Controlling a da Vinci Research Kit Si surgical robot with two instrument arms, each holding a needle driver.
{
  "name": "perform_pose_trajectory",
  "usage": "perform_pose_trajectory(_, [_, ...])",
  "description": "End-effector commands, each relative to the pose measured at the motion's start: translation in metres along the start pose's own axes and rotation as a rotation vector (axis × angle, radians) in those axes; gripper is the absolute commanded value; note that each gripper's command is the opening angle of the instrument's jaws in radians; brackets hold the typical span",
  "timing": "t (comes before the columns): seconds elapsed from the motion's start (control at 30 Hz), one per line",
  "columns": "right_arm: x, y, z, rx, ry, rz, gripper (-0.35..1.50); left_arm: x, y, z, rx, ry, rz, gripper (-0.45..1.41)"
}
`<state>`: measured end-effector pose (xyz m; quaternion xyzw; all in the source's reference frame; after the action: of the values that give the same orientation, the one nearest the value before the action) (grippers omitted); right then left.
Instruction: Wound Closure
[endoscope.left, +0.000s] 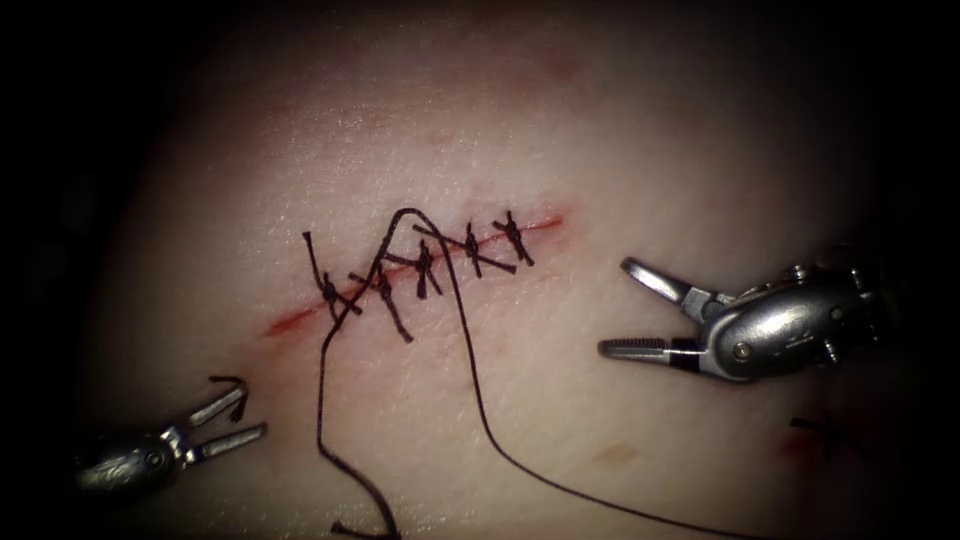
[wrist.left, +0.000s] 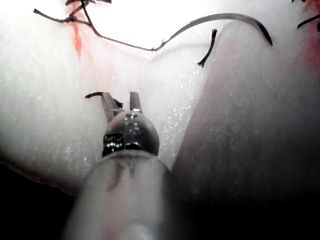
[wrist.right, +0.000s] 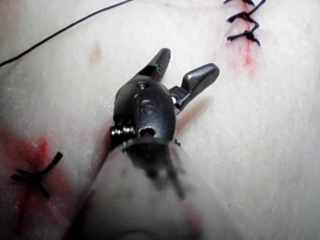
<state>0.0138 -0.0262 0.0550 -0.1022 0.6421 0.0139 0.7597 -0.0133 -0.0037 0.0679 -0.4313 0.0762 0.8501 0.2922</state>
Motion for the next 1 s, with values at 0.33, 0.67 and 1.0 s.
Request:
perform_pose_trajectory(0.33, [0.0000,-0.0009,0.0004,-0.001,-0.004,0.002,1.15,0.0011,0.0028,-0.0043,-0.014,-0.015,-0.014,0.37])
perform_pose_trajectory(0.67, [0.0004,-0.0006,0.0006,-0.009,-0.011,0.007,1.15,0.0024,0.0035,-0.0097,-0.044,-0.041,-0.045,0.37])
perform_pose_trajectory(1.0, [0.0021,-0.0001,0.0018,0.012,-0.039,0.017,1.31,0.0122,0.0033,-0.0116,-0.117,0.147,-0.079,0.39])
